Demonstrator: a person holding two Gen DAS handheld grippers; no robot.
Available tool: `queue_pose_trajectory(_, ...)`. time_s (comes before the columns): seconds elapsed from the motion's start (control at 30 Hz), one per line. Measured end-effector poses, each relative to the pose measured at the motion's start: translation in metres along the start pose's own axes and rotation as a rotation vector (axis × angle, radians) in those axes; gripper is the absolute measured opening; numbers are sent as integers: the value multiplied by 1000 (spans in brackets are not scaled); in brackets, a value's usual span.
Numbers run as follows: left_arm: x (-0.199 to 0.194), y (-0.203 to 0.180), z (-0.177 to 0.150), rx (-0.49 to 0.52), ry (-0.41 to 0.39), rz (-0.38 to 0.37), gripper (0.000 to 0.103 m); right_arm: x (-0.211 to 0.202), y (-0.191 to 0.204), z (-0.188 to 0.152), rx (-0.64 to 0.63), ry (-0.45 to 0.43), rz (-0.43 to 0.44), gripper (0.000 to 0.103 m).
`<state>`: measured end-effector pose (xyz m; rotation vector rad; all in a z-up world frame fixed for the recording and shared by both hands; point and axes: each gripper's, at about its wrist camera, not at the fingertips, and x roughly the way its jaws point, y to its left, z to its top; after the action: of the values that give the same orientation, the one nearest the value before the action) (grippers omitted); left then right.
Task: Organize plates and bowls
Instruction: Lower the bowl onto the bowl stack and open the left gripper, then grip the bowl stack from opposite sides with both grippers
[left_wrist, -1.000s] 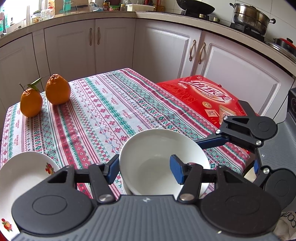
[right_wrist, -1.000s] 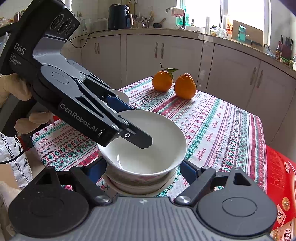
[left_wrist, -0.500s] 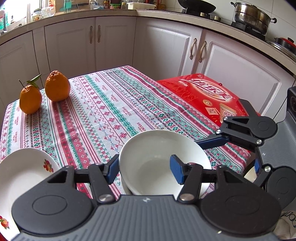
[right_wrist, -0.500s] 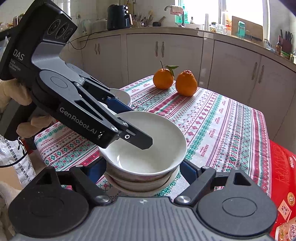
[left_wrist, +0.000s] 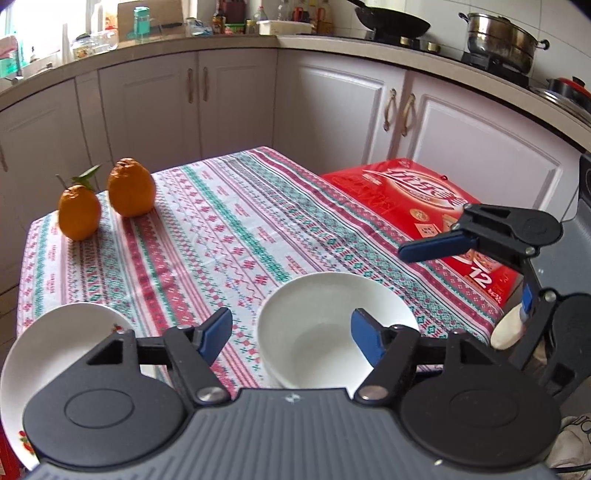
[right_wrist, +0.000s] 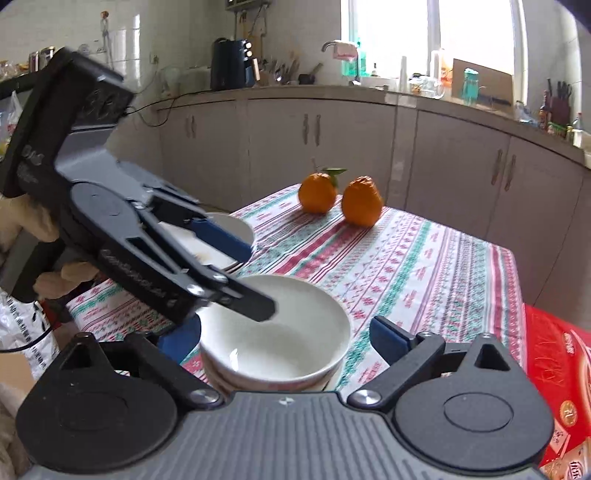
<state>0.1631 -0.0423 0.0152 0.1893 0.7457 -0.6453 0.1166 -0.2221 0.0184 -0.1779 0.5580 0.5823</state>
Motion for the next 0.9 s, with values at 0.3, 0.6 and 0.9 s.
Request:
queue_pose_trajectory(0.3, -18, 9, -15, -6, -2, 19, 80, 11, -2, -6, 7, 42, -29, 101)
queue_pose_trajectory(0.6, -33, 4, -33, 72, 27, 5, 88, -8, 3, -5, -53, 29, -3, 103)
queue_pose_trajectory(0.9, -11, -11, -60, 205, 102, -46, 91, 3, 7, -26, -186, 175, 34, 103)
